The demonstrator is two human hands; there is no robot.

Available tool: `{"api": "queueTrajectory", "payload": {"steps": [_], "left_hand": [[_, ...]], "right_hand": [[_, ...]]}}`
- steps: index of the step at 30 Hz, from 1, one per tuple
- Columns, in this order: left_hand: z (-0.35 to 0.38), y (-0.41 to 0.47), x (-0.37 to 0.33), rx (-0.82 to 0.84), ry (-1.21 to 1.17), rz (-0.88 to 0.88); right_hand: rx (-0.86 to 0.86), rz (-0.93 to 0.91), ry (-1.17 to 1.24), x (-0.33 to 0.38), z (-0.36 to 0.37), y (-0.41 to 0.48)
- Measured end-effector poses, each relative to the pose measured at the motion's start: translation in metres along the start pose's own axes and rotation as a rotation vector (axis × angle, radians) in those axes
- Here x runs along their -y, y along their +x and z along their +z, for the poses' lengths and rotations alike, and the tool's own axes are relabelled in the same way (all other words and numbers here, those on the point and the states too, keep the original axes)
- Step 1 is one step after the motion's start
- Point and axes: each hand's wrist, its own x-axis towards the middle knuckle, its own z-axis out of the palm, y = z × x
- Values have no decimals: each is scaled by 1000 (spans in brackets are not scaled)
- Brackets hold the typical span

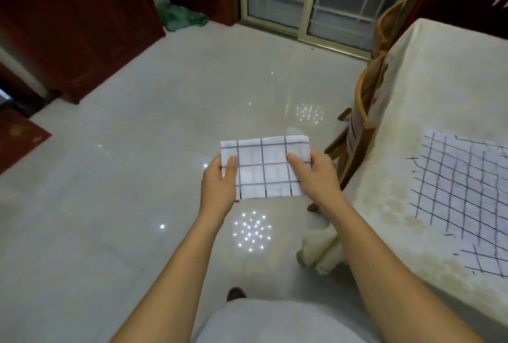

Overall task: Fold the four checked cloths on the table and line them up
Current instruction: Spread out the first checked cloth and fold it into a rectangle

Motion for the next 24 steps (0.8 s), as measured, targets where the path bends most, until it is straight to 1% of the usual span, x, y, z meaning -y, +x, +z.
{"api": "queueTrajectory", "payload": {"steps": [4, 8, 11, 14, 16, 18, 21, 24], "left_hand": [[-13, 34, -12, 103, -59, -36], [-11, 72, -16, 144, -54, -61], [-9, 107, -26, 126, -10, -47], [-6, 150, -48, 77, 0, -41], [0, 184, -64, 40, -5, -33], [9, 217, -80, 9, -8, -31], [32, 265, -109, -14, -15, -35], [69, 312, -140, -21, 0, -18]], "right_hand": [[-30, 26, 75, 15, 22, 31], [-20, 35, 110, 19, 30, 72], [-3, 47, 148, 24, 37, 111], [-51, 4, 161, 30, 47, 162], [-69, -2, 204, 34, 54, 204], [-46, -12, 224, 41, 55, 249], [-6, -29, 234, 54, 41, 319], [-25, -39, 255, 62, 12, 376]]}}
